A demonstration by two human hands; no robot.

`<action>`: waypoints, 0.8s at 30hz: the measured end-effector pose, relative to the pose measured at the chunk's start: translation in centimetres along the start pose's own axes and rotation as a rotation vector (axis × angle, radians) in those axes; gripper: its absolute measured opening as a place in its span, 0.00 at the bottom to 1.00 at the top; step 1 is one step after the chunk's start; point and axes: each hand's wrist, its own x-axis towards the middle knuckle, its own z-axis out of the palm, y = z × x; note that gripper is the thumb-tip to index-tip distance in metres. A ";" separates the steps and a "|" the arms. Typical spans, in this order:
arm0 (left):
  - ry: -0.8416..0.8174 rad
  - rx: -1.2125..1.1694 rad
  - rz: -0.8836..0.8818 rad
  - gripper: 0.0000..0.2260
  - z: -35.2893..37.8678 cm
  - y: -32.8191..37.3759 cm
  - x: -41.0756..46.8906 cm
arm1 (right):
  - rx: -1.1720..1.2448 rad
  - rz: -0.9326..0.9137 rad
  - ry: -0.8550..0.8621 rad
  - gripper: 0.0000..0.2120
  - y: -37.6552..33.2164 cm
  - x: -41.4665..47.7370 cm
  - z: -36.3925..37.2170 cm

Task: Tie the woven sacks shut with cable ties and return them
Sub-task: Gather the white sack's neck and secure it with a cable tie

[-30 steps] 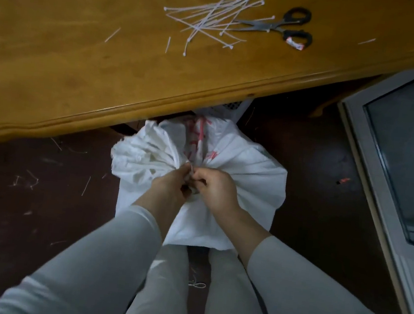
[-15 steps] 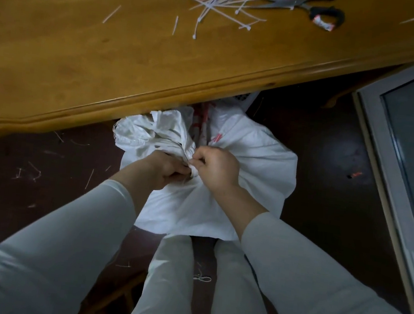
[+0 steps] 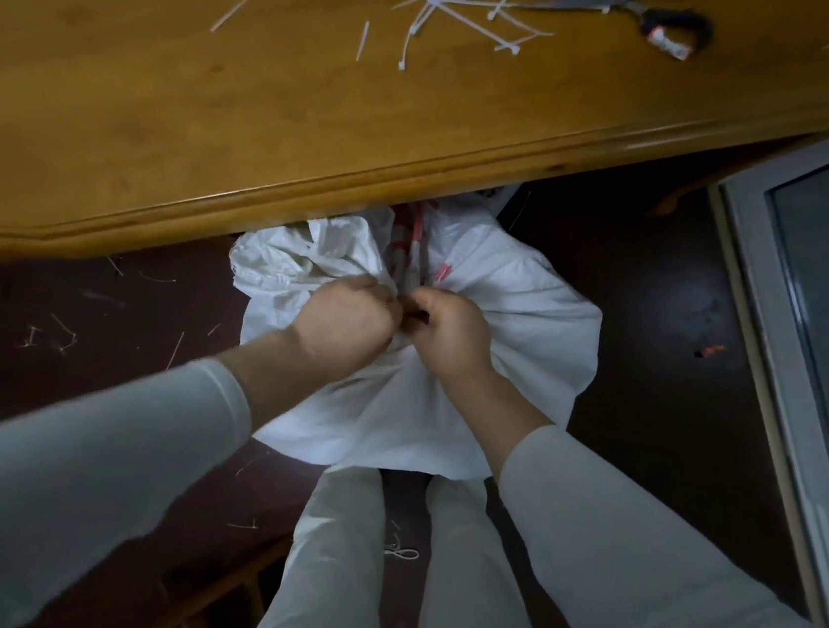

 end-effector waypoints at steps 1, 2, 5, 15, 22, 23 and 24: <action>0.042 0.034 0.118 0.04 0.1 -0.8 0.3 | 0.046 -0.001 0.010 0.03 0.4 0.1 0.1; 0.060 0.033 0.208 0.04 0.4 -1.4 0.7 | 0.093 0.006 0.012 0.03 0.8 0.2 0.1; 0.086 0.044 0.309 0.12 0.6 -2.7 1.6 | 0.269 0.059 -0.035 0.03 1.5 0.3 0.0; -0.001 -0.567 -0.211 0.13 3.1 -2.1 -0.1 | 0.756 0.282 -0.031 0.16 1.5 -0.7 -0.2; 0.125 -0.804 -0.435 0.09 4.8 -1.8 -1.5 | 0.847 0.318 0.030 0.18 0.5 -0.7 0.8; 0.138 -0.844 -0.444 0.09 5.0 -1.6 -1.7 | 0.847 0.327 0.030 0.18 0.5 -0.6 0.9; 0.146 -0.869 -0.437 0.08 5.2 -1.5 -1.8 | 0.844 0.335 0.028 0.18 0.6 -0.6 1.0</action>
